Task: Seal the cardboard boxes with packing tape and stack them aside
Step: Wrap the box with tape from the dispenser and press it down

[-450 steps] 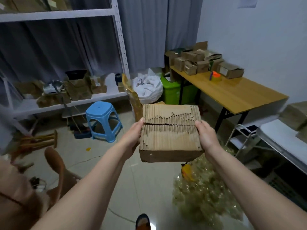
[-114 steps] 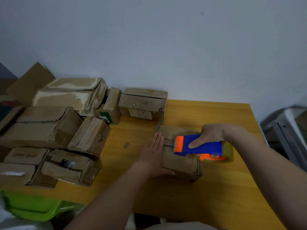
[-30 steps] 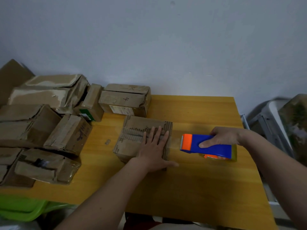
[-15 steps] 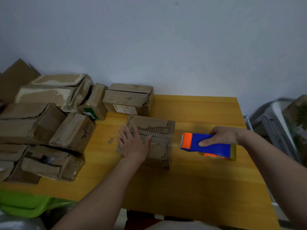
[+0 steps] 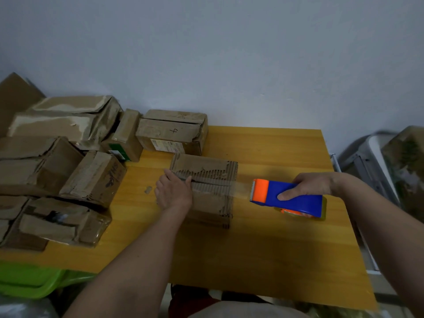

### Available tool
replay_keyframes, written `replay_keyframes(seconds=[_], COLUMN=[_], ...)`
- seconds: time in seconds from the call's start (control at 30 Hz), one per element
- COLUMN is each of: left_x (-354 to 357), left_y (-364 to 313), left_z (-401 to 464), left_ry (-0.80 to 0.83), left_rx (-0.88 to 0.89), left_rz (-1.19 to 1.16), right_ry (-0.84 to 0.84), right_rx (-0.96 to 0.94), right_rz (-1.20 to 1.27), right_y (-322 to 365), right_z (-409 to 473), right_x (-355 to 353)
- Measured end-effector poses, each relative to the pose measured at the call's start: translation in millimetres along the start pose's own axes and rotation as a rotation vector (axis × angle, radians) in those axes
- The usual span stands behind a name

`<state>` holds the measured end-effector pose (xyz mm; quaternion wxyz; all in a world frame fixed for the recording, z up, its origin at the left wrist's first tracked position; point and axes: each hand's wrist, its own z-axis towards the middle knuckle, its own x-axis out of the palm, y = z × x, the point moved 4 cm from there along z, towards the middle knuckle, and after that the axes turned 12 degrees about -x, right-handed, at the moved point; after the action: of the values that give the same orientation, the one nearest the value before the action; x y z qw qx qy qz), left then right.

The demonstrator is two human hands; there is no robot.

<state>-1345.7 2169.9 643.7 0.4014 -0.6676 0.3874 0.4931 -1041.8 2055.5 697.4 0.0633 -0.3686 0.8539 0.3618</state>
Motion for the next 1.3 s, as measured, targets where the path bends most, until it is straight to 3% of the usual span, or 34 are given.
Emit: replay_keyframes(seconds=[0.17,0.27,0.5,0.63,0.87,1.03,1.13,1.2,1.3], left_x=[2,2,3,2,-3,-4,-7,-6,-5], left_y=[0,0,0,2,-2,8,12,15,19], left_z=[1,1,1,2,-4,2,7,11,16], left_ry=[-0.003,-0.002,0.001,0.008,0.014,0.034,0.092,0.118,0.12], left_rx=[-0.004,0.0,0.001,-0.013,-0.054,-0.074,-0.091,-0.099,-0.116], left_rz=[0.016,0.014,0.015,-0.017,-0.081,-0.25,-0.275,-0.298,-0.339], right_ry=[0.064,0.007,-0.138,-0.211,-0.562,-0.489,-0.45,-0.637,-1.037], right_rx=[0.055,0.11,0.159,0.255,0.258,0.335,0.301,0.248,-0.079], right_rz=[-0.026,-0.106,-0.433,-0.804,-0.409,-0.206,-0.327,-0.379,-0.067], right_y=[4,15,53,39,-9,-36,-36,-22,22], right_z=[3,12,25,25,35,66,72,63,47], right_x=[6,9,21,36,48,83,89,81,76])
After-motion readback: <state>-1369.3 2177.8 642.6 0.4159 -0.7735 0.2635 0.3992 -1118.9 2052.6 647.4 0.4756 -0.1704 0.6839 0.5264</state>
